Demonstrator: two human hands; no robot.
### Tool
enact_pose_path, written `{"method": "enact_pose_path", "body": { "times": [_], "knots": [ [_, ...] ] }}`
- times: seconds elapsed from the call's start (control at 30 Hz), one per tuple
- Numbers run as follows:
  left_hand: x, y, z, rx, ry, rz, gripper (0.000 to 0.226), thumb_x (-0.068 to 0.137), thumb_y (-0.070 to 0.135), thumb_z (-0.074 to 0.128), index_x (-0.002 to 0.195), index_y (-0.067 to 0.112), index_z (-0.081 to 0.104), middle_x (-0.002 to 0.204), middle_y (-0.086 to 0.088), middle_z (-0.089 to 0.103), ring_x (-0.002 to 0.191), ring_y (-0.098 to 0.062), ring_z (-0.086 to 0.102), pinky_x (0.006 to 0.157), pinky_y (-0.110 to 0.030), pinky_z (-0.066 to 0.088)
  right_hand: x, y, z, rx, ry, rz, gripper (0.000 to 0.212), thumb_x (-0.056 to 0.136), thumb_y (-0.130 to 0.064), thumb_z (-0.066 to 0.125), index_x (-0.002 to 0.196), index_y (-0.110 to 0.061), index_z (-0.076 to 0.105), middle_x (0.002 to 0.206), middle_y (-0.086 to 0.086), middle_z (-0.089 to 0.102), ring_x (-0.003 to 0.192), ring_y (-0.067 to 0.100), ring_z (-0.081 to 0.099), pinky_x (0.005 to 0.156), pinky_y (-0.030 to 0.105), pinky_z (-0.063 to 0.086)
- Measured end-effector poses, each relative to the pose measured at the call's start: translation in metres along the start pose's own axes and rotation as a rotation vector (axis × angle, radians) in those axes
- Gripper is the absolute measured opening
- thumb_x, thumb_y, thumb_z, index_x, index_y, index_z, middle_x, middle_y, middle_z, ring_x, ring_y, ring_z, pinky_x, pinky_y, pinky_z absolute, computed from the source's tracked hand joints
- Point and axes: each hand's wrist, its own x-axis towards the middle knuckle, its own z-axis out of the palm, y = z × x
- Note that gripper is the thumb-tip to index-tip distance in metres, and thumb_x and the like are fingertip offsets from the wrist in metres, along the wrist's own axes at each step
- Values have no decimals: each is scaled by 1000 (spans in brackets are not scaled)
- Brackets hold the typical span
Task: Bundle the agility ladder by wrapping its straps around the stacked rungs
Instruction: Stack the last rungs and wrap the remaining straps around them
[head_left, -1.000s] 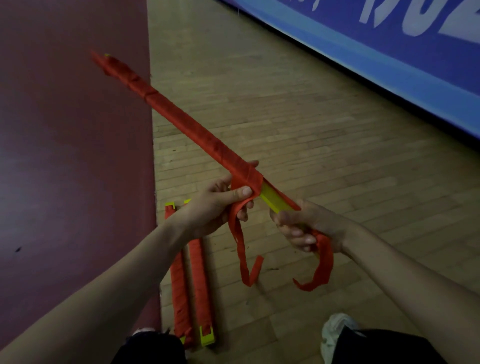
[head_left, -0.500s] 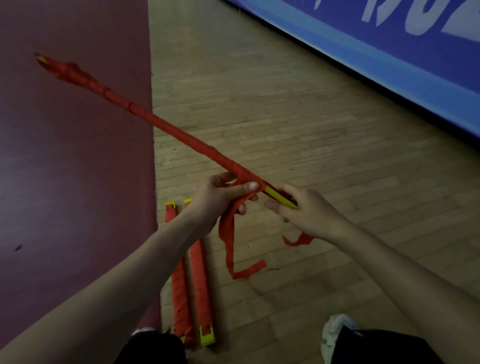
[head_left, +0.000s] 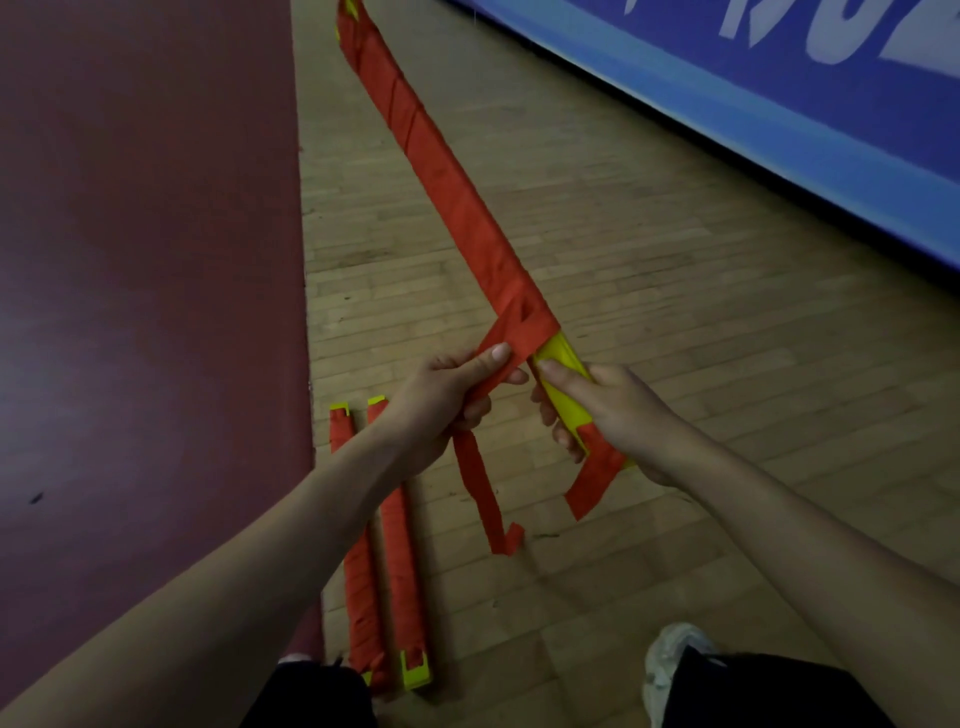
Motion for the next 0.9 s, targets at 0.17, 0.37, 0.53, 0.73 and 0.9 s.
{"method": "enact_pose_path", "body": {
  "times": [0.17, 0.37, 0.53, 0.73, 0.9],
  "knots": [
    [2, 0, 0, -31, -8, 10, 22, 98, 21, 49, 84, 9, 60, 68, 5, 66, 37, -3, 31, 38, -15, 19, -2, -3, -2, 71, -37, 49, 33, 95, -37, 54, 87, -6, 63, 67, 7, 59, 48, 16, 54, 43, 25, 42],
    [4, 3, -4, -50, 14, -33, 13, 93, 17, 56, 82, 12, 60, 72, 2, 68, 42, -3, 43, 41, -15, 28, -4, -7, 0, 152, -70, 84, 34, 96, -35, 52, 87, -4, 62, 66, 6, 58, 46, 16, 52, 41, 24, 41],
    [5, 0, -8, -77, 31, -160, 6, 87, 15, 63, 82, 11, 65, 72, 1, 71, 59, -6, 66, 54, -19, 53, -8, -11, -2, 160, -152, 98, 38, 97, -37, 48, 88, -3, 63, 67, 8, 60, 45, 16, 53, 42, 22, 43],
    [3, 0, -8, -41, 31, -162, 4, 80, 11, 70, 79, 11, 65, 64, 3, 65, 58, -6, 63, 54, -19, 52, -12, -16, -2, 182, -231, 97, 46, 84, -47, 52, 88, -2, 63, 67, 11, 58, 43, 17, 53, 41, 23, 43],
    [1, 1, -8, -94, -49, -122, 10, 75, 11, 68, 86, 12, 66, 67, 4, 62, 50, -6, 53, 50, -17, 47, -14, -19, -1, 176, -277, 132, 54, 85, -53, 46, 86, -2, 61, 62, 9, 57, 43, 18, 52, 42, 24, 44]
  ]
}}
